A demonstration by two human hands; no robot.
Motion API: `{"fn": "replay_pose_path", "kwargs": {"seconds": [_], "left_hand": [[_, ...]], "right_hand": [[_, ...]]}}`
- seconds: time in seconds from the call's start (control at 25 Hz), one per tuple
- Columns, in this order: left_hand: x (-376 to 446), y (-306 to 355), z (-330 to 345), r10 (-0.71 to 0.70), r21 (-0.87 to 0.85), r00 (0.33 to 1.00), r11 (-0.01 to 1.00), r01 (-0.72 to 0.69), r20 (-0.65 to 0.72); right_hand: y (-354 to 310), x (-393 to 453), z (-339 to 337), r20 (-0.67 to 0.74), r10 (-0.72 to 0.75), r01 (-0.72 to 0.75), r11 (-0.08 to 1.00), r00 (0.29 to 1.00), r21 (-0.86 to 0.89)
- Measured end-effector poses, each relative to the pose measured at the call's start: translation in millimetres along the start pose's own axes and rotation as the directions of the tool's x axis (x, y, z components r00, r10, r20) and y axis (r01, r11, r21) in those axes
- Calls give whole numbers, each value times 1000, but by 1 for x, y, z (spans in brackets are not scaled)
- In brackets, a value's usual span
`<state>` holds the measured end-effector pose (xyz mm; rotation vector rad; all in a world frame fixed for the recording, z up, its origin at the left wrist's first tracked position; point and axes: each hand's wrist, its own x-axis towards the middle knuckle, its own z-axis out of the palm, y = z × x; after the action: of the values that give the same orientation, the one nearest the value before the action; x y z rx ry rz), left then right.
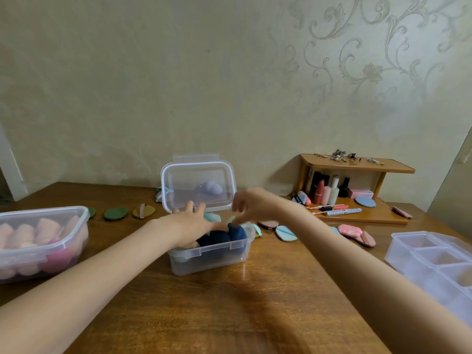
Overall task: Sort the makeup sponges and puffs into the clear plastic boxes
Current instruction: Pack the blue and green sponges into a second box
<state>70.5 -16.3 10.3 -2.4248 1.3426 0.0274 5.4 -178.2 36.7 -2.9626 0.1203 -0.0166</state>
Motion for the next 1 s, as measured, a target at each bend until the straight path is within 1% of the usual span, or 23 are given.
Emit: {"fn": "replay_pose_path", "kwargs": {"seconds": [0.04,0.08,0.12,0.16,0.2,0.24,0.28,0.36,0.44,0.52,0.56,0.6,0.64,0.68,0.72,0.76,0.8,0.84,0.88,0.92,1.0], "left_hand": [[0,-1,-1,2,-6,1000,1000,-2,-1],[0,-2,-1,4,-9,1000,1000,-4,5],[0,-2,-2,3,-9,1000,1000,-3,17],[1,-1,-2,2,-8,1000,1000,-2,27],[1,-1,-3,4,-4,1000,1000,-4,30],[2,0,-2,11,0,1000,1000,-11,27],[2,-1,-2,18,5,1000,1000,-18,25],[1,-1,-2,23,8,999,1000,-23,29],[0,0,-2,20,12,1000,1000,-20,24],[0,-1,1,18,30,1000,999,-18,4],[0,-2,3,20,30,1000,999,-20,-5],[-1,-3,4,17,32,1000,999,-16,-8],[-1,-6,6,16,32,1000,999,-15,-17],[-1,-8,7,16,31,1000,999,-15,-26],[-3,-10,7,9,19,999,1000,-8,-34],[-5,-11,7,-1,-2,999,1000,1,-40],[-8,-12,7,-24,-59,999,998,21,-46],[-10,-13,7,-63,-145,997,988,57,-40],[-9,-15,9,-104,-241,993,966,90,-46],[-9,-19,10,-130,-319,990,942,104,-60],[-11,-32,11,-105,-399,993,914,74,-57]], "right_hand": [[17,1,-7,-103,79,-77,997,992,24],[36,2,-8,-178,165,-173,984,970,-31],[54,-1,-5,-181,235,-260,957,955,-129],[69,-6,4,-119,282,-302,927,952,-223],[79,-10,14,-36,310,-307,909,950,-281],[89,-11,27,15,306,-290,914,952,-283],[94,-12,36,17,299,-286,927,954,-241],[99,-11,43,-85,285,-295,943,955,-156],[101,-9,41,-175,289,-313,941,941,-131],[95,-7,30,-274,263,-309,940,925,-142],[87,-6,21,-347,241,-288,953,906,-90],[75,-7,11,-405,234,-242,970,884,31],[61,-8,-1,-417,238,-156,963,877,221],[44,-10,-12,-341,225,-57,896,913,440],[26,-13,-20,-203,147,13,780,968,625],[9,-15,-21,-65,28,27,702,997,711],[-6,-15,-16,53,-85,19,686,995,727],[-21,-12,-7,142,-161,7,684,977,729],[-31,-9,4,199,-199,-11,680,959,734],[-39,-4,14,230,-216,-27,671,949,741],[-50,6,25,244,-196,-50,675,950,736]]}}
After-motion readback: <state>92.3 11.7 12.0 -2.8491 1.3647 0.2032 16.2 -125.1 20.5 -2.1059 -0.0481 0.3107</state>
